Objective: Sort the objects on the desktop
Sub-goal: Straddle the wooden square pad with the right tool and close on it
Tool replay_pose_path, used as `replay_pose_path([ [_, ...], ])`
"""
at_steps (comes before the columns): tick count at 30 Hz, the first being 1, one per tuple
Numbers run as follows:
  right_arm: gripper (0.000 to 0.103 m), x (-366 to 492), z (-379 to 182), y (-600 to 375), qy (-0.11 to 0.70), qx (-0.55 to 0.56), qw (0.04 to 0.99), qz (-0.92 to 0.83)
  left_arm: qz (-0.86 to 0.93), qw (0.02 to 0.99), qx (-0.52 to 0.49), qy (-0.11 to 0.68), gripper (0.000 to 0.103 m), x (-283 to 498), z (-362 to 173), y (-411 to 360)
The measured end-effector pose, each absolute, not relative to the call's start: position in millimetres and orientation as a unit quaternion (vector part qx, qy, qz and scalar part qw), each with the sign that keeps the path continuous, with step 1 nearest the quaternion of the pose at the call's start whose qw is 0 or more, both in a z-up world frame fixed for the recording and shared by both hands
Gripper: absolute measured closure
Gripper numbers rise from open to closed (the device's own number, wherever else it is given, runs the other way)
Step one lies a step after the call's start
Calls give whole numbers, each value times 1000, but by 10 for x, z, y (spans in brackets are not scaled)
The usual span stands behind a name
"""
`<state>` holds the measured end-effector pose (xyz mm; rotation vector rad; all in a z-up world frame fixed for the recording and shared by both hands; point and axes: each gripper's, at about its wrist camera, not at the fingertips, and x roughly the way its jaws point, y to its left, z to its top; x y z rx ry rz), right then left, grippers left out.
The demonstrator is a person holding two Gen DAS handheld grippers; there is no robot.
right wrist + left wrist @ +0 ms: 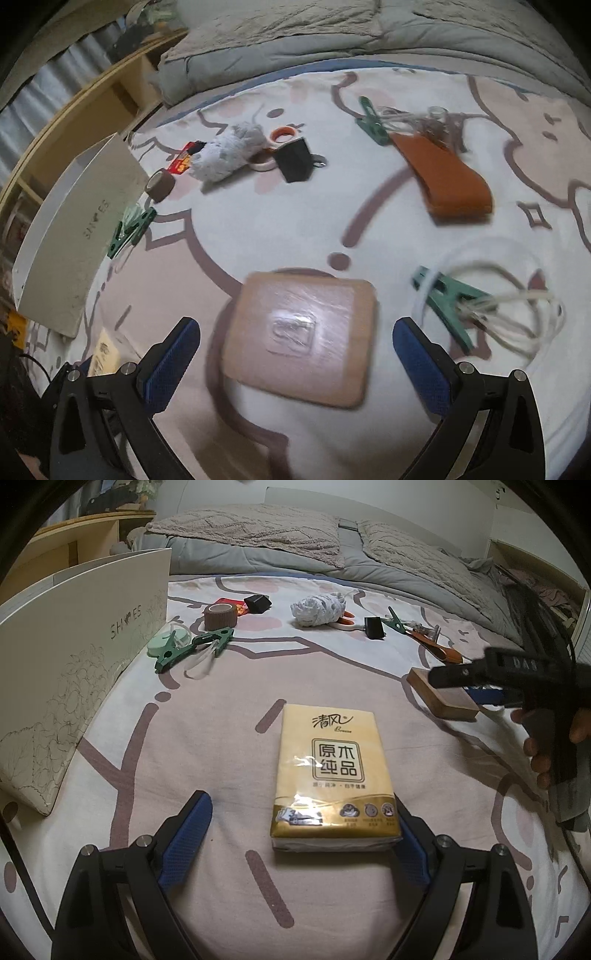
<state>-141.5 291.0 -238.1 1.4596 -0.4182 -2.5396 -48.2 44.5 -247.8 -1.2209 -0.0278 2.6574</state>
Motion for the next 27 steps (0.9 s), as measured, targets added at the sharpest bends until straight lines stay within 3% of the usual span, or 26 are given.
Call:
replay_pose_path([
  [7,0,-1289,-2369,2972,-120,496,79,-856,903,108,-415,-9,12,-481,-2479,445],
  [16,0,-1394,-2383,2811,-132,522,-32,-842,903,109,-416,-11,12,-476,-2480,449],
  [21,0,-1416,-2392,2655,-88,524,-31,-847,902,110,-416,-12,12,-479,-2477,447],
  [27,0,-1402,-2447,2554,-73,521,-31,-850,898,119,-424,-14,4,-512,-2479,450],
])
